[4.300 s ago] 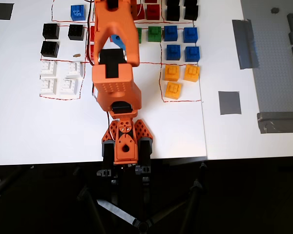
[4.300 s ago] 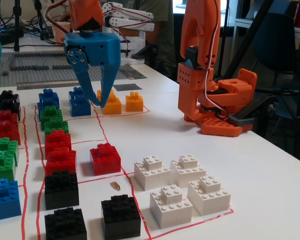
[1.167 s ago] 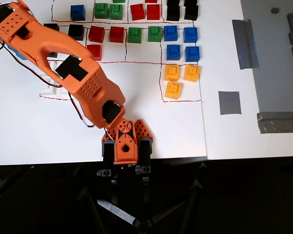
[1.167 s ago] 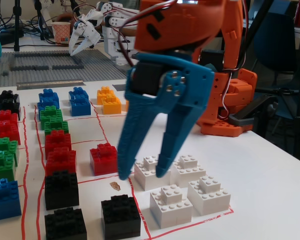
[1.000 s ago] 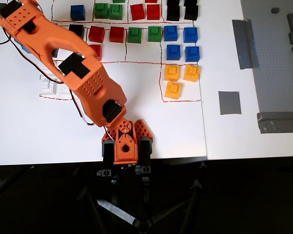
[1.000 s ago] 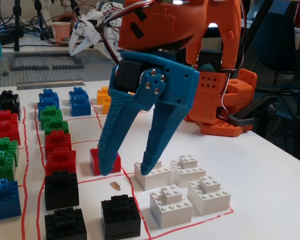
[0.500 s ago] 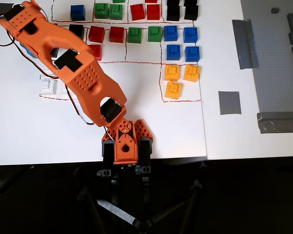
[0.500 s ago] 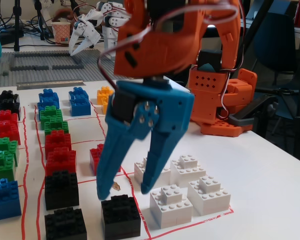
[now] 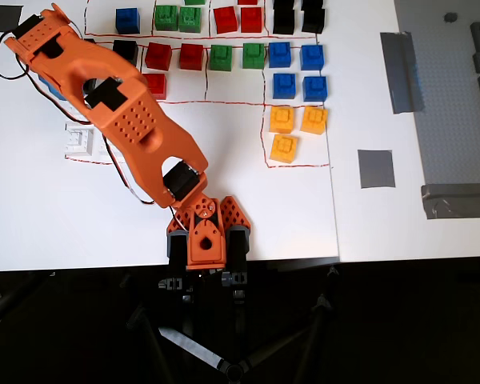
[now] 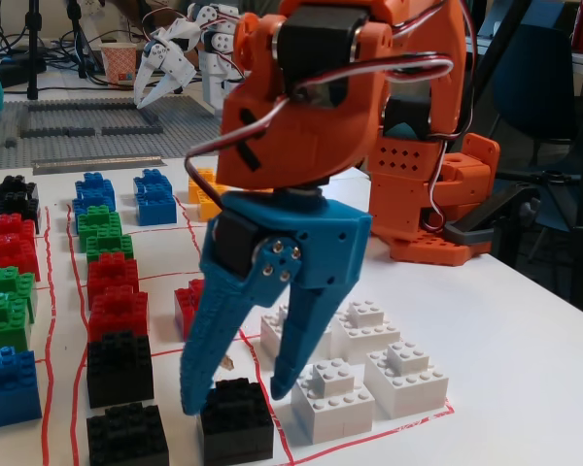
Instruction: Grab the block and put it in the grey marker
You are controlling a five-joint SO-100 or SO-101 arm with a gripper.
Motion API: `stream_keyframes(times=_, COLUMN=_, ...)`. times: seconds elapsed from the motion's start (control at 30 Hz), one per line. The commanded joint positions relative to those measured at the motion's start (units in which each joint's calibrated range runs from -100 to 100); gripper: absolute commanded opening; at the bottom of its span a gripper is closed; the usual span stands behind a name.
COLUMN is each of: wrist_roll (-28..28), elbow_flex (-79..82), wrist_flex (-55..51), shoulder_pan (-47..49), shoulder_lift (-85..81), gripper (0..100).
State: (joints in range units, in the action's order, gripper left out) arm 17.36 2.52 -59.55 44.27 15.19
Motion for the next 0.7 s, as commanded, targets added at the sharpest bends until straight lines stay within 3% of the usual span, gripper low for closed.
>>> stream_keyframes(times=0.0, wrist_roll=0.29, elbow_flex=-4.38, wrist_flex=1.00, shoulder_pan=-2.01, shoulder_lift=-4.05, gripper=25)
stream_keyframes(times=0.67, wrist_roll=-0.29, elbow_flex=-2.84, wrist_flex=5.00, shoulder_pan=-1.68, shoulder_lift=0.09, gripper=23)
